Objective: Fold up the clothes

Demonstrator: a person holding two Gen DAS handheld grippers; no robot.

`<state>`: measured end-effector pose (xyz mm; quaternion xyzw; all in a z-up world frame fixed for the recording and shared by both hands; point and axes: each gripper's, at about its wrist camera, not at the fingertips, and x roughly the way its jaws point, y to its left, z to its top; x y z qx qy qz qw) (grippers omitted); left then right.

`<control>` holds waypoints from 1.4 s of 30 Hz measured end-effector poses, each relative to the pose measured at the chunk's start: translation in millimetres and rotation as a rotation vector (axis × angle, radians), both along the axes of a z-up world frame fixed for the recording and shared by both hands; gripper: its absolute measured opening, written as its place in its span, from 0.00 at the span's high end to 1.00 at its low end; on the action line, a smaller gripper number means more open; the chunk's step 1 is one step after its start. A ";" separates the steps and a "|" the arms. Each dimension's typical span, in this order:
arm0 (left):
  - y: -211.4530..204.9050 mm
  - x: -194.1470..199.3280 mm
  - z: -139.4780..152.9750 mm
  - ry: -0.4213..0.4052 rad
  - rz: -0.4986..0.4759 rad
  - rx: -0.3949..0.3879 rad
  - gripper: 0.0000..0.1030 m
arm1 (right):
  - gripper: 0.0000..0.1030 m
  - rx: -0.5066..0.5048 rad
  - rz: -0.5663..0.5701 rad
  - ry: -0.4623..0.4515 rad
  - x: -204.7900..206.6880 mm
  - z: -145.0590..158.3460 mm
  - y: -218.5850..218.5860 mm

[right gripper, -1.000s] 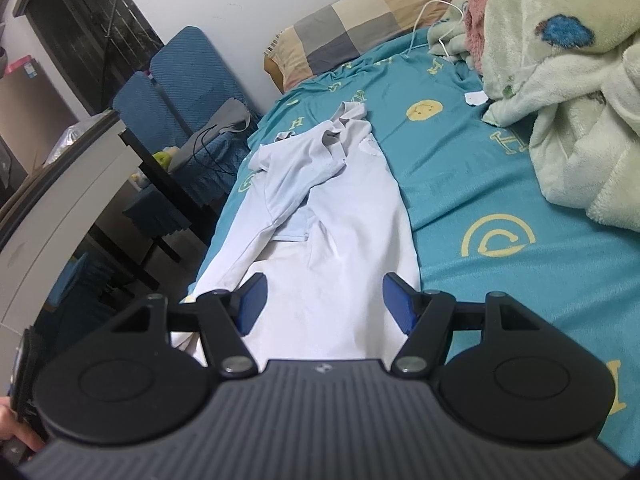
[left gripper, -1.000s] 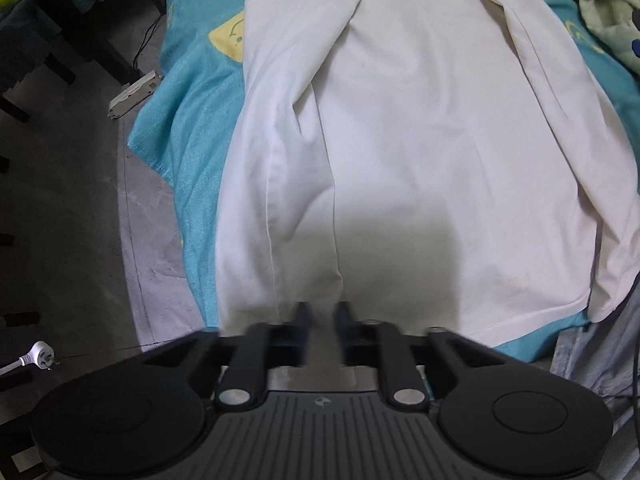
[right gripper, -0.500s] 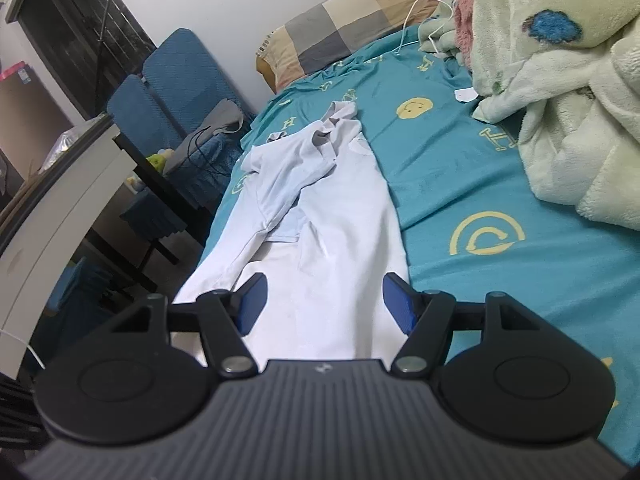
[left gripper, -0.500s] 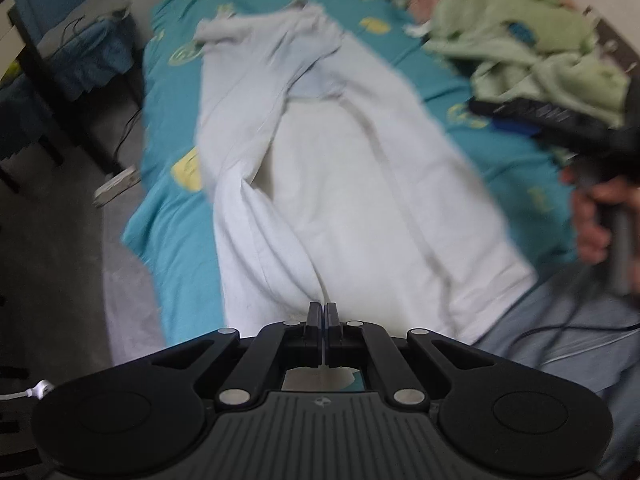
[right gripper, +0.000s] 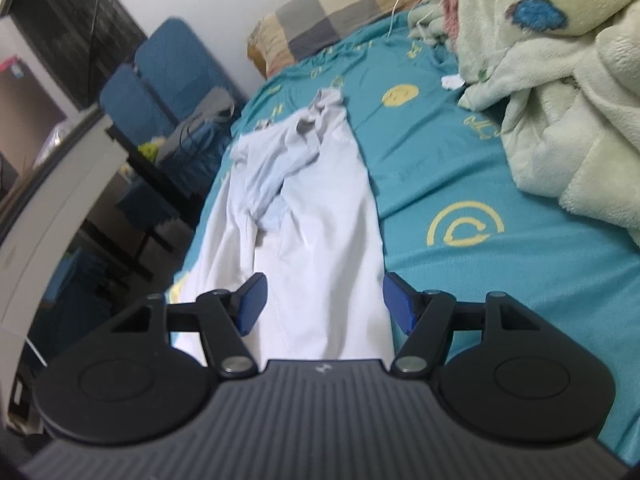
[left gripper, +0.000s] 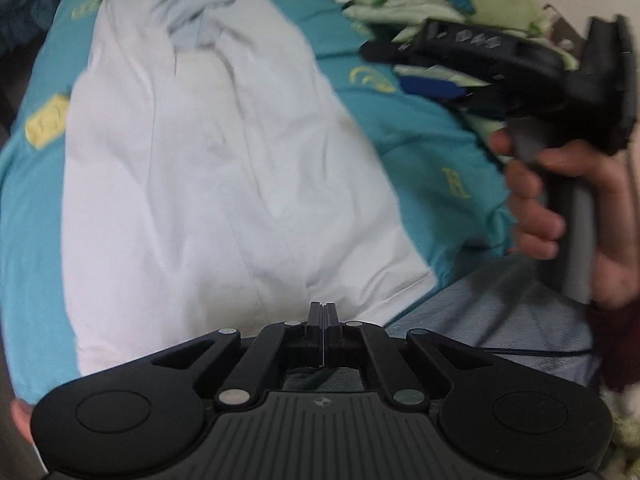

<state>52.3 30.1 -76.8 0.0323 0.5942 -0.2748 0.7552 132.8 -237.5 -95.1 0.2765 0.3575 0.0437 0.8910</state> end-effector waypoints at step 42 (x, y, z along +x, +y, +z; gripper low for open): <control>86.8 66.7 -22.5 0.213 0.137 0.045 0.90 | 0.65 -0.333 0.546 0.438 -47.0 -35.0 125.2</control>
